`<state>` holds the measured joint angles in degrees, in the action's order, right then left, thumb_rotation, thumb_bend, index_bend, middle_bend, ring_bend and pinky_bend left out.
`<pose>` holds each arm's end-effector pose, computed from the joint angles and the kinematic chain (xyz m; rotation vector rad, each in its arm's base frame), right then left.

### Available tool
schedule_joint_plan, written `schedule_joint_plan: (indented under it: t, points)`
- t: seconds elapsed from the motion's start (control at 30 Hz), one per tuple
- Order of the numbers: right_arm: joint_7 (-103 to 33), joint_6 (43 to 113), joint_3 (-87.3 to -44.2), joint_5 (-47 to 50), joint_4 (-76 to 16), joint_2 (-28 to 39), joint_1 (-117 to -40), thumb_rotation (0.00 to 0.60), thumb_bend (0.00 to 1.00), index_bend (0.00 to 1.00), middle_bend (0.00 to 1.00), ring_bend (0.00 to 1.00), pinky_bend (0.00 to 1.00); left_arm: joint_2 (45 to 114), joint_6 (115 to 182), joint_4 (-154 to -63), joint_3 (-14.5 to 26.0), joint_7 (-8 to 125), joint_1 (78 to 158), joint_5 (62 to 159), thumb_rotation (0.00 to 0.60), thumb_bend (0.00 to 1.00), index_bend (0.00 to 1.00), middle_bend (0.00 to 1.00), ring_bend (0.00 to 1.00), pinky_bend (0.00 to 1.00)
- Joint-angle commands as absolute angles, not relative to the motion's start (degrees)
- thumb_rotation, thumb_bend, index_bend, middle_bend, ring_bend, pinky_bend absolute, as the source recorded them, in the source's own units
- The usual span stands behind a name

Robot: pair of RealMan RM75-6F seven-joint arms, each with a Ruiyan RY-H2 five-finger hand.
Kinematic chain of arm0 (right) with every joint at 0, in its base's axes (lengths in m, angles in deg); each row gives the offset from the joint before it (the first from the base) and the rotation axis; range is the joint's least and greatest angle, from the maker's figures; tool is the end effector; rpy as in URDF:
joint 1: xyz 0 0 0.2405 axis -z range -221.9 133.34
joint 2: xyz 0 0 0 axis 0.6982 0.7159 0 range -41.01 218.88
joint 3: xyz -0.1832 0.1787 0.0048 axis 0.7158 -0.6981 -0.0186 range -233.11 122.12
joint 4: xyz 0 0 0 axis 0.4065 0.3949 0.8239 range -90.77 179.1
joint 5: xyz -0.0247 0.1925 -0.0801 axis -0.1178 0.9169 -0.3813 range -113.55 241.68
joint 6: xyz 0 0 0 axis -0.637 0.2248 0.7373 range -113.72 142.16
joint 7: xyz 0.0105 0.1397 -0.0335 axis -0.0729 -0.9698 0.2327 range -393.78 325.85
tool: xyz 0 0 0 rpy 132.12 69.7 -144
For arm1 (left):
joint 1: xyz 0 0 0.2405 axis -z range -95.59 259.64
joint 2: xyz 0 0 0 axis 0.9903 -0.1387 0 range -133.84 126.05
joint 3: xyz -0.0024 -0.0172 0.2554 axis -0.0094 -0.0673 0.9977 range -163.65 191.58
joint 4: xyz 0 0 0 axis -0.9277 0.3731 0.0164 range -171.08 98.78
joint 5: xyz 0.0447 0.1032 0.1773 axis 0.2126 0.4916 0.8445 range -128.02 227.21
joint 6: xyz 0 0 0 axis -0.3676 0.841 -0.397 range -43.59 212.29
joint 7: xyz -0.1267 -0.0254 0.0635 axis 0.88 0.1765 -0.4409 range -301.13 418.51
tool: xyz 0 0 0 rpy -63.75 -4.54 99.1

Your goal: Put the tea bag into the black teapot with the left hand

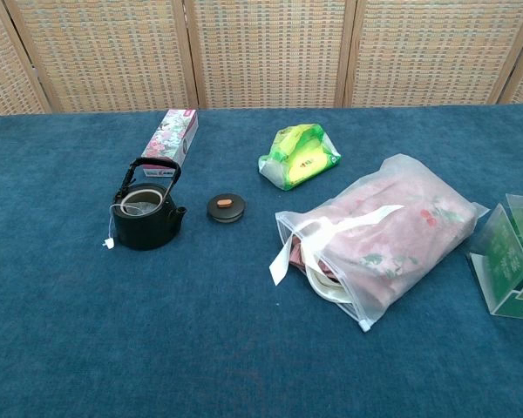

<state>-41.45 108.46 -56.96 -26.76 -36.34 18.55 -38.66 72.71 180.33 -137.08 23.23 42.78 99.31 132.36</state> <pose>-0.3479 -0.1151 0.1548 1.2732 -0.9015 0.9212 -0.2352 0.1871 0.0861 -1.4756 -0.8895 -1.0422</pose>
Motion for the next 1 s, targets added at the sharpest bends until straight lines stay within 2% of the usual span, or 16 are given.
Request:
schedule_joint_plan:
  t: [0.03, 0.27, 0.47, 0.6, 0.83, 0.9, 1.0]
  points:
    - [-41.16, 108.50, -56.84, -27.07, -36.60, 18.65, -38.81, 0.600, 0.01, 0.12, 0.19, 0.08, 0.16, 72.89, 181.87, -136.21, 24.09, 44.21, 97.28, 134.13, 0.600, 0.64, 0.00, 0.10, 0.06, 0.11]
    - [-39.75, 108.48, -56.36, -28.53, -37.87, 18.89, -39.40, 0.600, 0.01, 0.12, 0.19, 0.08, 0.16, 71.28, 183.10, -136.58, 25.63, 44.93, 92.70, 136.66, 0.600, 0.64, 0.00, 0.09, 0.04, 0.07]
    - [-39.00, 108.82, -56.17, -29.42, -38.60, 18.99, -39.68, 0.600, 0.01, 0.12, 0.19, 0.08, 0.16, 70.50, 183.10, -137.19, 25.20, 44.47, 90.43, 137.54, 0.600, 0.64, 0.00, 0.06, 0.00, 0.01]
    - [-38.71, 108.77, -56.03, -29.77, -38.85, 18.92, -39.90, 0.600, 0.01, 0.12, 0.19, 0.08, 0.16, 69.94, 182.85, -137.43, 25.05, 43.58, 88.99, 138.16, 0.600, 0.62, 0.00, 0.01, 0.00, 0.00]
    - [-38.63, 108.57, -55.96, -29.94, -38.85, 18.78, -40.27, 0.600, 0.01, 0.12, 0.19, 0.08, 0.16, 69.60, 182.55, -137.91, 24.07, 42.67, 86.91, 139.01, 0.600, 0.41, 0.00, 0.00, 0.00, 0.00]
    - [-38.64, 108.49, -55.91, -30.01, -38.84, 18.76, -40.37, 0.600, 0.01, 0.12, 0.19, 0.08, 0.16, 69.48, 182.24, -137.90, 23.81, 42.95, 86.50, 138.97, 0.600, 0.30, 0.00, 0.00, 0.00, 0.00]
    - [-38.60, 108.49, -55.93, -30.01, -38.84, 18.70, -40.47, 0.600, 0.01, 0.12, 0.19, 0.08, 0.16, 69.30, 181.95, -137.77, 23.25, 42.77, 85.92, 138.94, 0.600, 0.22, 0.00, 0.00, 0.00, 0.00]
